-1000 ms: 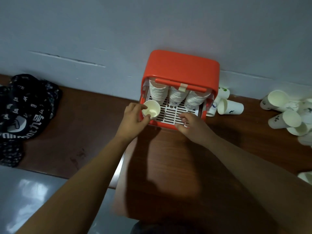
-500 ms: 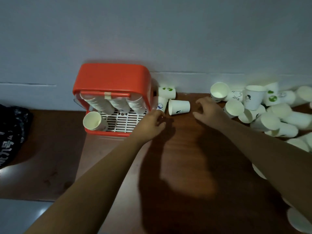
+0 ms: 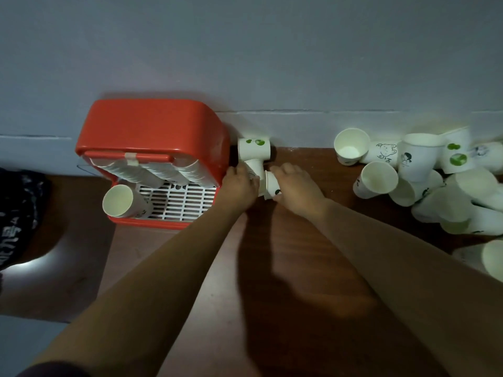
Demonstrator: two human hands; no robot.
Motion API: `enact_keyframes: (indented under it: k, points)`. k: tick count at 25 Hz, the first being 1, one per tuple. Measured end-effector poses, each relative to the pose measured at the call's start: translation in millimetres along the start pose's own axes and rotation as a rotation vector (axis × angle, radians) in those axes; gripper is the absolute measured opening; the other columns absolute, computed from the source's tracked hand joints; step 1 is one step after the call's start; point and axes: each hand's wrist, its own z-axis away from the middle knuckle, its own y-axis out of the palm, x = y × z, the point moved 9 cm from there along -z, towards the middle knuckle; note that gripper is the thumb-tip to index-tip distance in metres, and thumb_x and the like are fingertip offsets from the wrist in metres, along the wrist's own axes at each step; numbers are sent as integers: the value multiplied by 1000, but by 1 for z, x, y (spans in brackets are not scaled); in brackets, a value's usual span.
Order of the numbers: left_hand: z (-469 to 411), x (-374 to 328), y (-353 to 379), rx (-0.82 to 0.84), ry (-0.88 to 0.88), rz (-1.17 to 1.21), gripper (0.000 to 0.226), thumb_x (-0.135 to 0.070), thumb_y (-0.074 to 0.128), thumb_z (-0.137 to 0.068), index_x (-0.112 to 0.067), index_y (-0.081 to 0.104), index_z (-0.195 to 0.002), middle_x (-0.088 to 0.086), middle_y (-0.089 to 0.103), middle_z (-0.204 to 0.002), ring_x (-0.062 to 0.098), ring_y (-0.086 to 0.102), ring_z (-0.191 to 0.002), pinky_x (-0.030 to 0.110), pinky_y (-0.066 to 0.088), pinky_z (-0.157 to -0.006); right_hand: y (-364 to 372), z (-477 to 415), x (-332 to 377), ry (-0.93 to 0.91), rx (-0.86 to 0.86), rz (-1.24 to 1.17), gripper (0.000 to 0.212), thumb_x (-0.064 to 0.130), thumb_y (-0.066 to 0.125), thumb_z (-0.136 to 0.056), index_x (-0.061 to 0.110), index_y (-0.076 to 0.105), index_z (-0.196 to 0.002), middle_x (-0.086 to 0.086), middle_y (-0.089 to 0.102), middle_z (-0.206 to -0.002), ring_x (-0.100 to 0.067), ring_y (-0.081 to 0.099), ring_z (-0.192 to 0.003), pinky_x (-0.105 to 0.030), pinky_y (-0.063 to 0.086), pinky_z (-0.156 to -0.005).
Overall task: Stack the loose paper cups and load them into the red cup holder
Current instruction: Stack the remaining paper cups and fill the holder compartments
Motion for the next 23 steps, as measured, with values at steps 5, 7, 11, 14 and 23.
enact_keyframes:
  k: [5, 7, 11, 14, 23]
  points:
    - [1, 4, 19, 27, -81, 195, 51, -44, 54, -97, -18, 42, -139, 21, 53, -129, 37, 53, -117, 35, 42, -93, 3, 27, -11, 58, -18, -128, 58, 36, 73, -81, 19, 49, -131, -4, 52, -124, -26, 50, -113, -40, 41, -91]
    - [5, -1, 24, 39, -37, 249, 47, -36, 61, -95, -18, 41, -134, 13, 58, -122, 32, 58, -109, 35, 47, -86, 6, 37, -15, 82, 13, -154, 61, 38, 73, -81, 19, 48, -133, -4, 51, -125, -25, 50, -114, -40, 41, -92]
    - [21, 9, 19, 62, -25, 361, 61, -27, 78, -81, -25, 40, -128, 3, 58, -115, 25, 61, -102, 46, 55, -91, 11, 65, -21, 123, 79, -215, 67, 39, 74, -79, 20, 46, -136, -3, 50, -126, -24, 50, -115, -41, 43, -98]
    - [46, 11, -3, 108, 68, 461, 78, -27, 80, -79, -33, 36, -143, 3, 56, -127, 19, 59, -109, 38, 53, -95, -6, 88, -21, 183, 11, -334, 68, 38, 77, -76, 17, 49, -134, -1, 52, -124, -18, 51, -113, -30, 41, -95]
    - [110, 88, -137, 29, 138, 703, 65, -35, 80, -71, -28, 49, -128, 2, 64, -117, 17, 63, -109, 35, 56, -87, -69, 95, 105, 187, -90, -765, 60, 31, 78, -81, 23, 46, -130, 15, 55, -114, -2, 57, -103, -15, 45, -78]
